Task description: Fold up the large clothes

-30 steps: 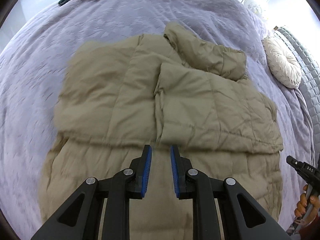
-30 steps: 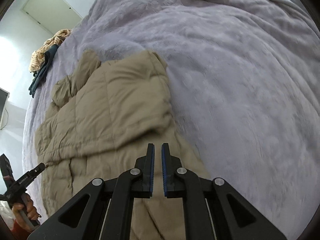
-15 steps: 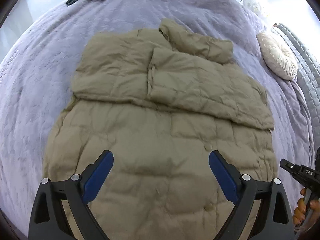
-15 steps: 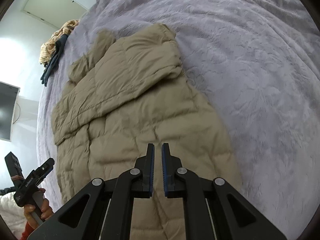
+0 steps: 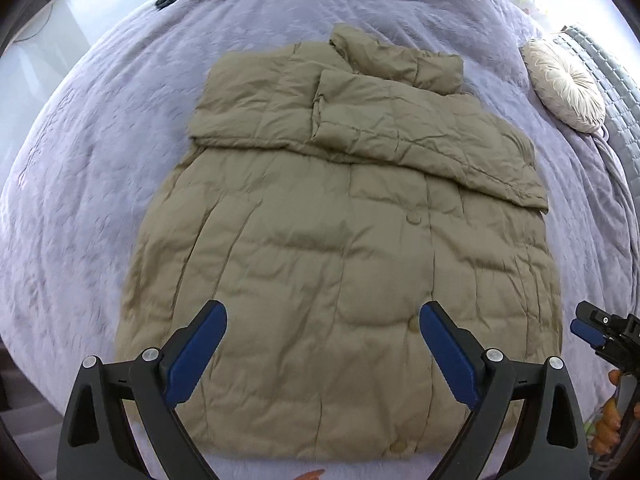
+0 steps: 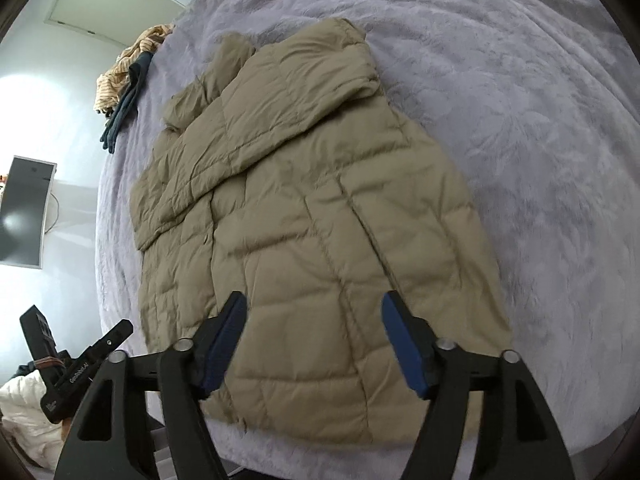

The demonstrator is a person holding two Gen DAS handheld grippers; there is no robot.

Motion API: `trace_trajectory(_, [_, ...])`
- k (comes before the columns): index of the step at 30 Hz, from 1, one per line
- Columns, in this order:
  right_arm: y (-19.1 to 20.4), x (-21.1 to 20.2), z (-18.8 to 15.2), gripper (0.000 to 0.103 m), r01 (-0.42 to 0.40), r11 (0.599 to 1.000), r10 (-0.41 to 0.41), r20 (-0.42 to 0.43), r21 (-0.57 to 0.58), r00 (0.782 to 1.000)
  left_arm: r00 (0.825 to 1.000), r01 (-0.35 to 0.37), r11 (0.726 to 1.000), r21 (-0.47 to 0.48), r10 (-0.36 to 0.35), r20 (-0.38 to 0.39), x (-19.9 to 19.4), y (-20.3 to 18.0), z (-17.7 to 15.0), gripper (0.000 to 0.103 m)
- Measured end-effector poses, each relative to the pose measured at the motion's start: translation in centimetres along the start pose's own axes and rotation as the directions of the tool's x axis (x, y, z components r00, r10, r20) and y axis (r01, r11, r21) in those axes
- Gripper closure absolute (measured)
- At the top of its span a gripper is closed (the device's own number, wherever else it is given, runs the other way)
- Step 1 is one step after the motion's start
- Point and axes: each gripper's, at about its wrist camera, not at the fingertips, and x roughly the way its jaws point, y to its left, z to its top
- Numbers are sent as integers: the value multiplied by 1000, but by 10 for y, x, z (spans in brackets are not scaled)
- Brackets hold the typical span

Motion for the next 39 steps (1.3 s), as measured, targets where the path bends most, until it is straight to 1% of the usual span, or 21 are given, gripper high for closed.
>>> trace_trajectory(4, [0,-3,-13,23,-11,1000,11,-21,27,1000,999,-37,999,-7,37,-6,-10,9,-12,5])
trace_trajectory(5, [1,-4,-16,22,-13,999,14,-23,35,1000,999,-40,999,-14,40,-11,-11,12,-14,5])
trace_trajectory(6, [1,-5,-19,18,-16,999,16,-22,41,1000,999,-37,999,-18,36,-18,-12,15,-17,5])
trace_trajectory(8, [3,-6,-25,18,-21,998,22,-18,59,1000,999,-28,999,-27,27,-26,-14,22,-24,5])
trace_trajectory(10, [3,-6,-32,15,-27,995,29,-14,91,1000,999,-21,999,-29,20,-38,-14,28,-29,5])
trace_trajectory(12, [3,-5,-38,0,-22,992,23,-9,121,1000,999,-16,999,-32,15,-45,-14,34,-34,5])
trace_trajectory(14, [4,-5,-45,0,-16,989,16,5,144,1000,999,-16,999,-30,14,-48,-14,40,-39,5])
trace_trajectory(17, [3,-1,-53,0,-20,985,20,3,174,1000,998,-20,1000,-16,19,-58,-12,47,-44,5])
trace_trajectory(20, [2,4,-66,0,-26,977,30,-14,214,999,997,-6,1000,5,7,-81,-8,55,-49,5])
trace_trajectory(25, [1,6,-88,0,-11,971,17,-22,240,1000,995,-50,998,28,52,-90,-4,70,-59,5])
trace_trajectory(28, [-1,7,-100,0,-9,965,13,-14,264,1000,992,-49,998,42,54,-111,-1,78,-67,5])
trace_trajectory(30, [-5,9,-108,0,-14,956,20,-18,294,1000,992,-32,999,44,37,-120,0,85,-73,5])
trace_trajectory(32, [-8,10,-116,0,-27,945,33,-15,325,999,991,19,999,27,-16,-136,0,93,-78,5])
trace_trajectory(35, [-12,9,-130,0,-38,930,38,6,365,999,986,91,995,-32,-94,-137,-3,114,-87,5])
trace_trajectory(39, [-18,9,-147,0,-59,909,54,24,413,998,979,144,984,-105,-157,-132,-5,146,-97,5])
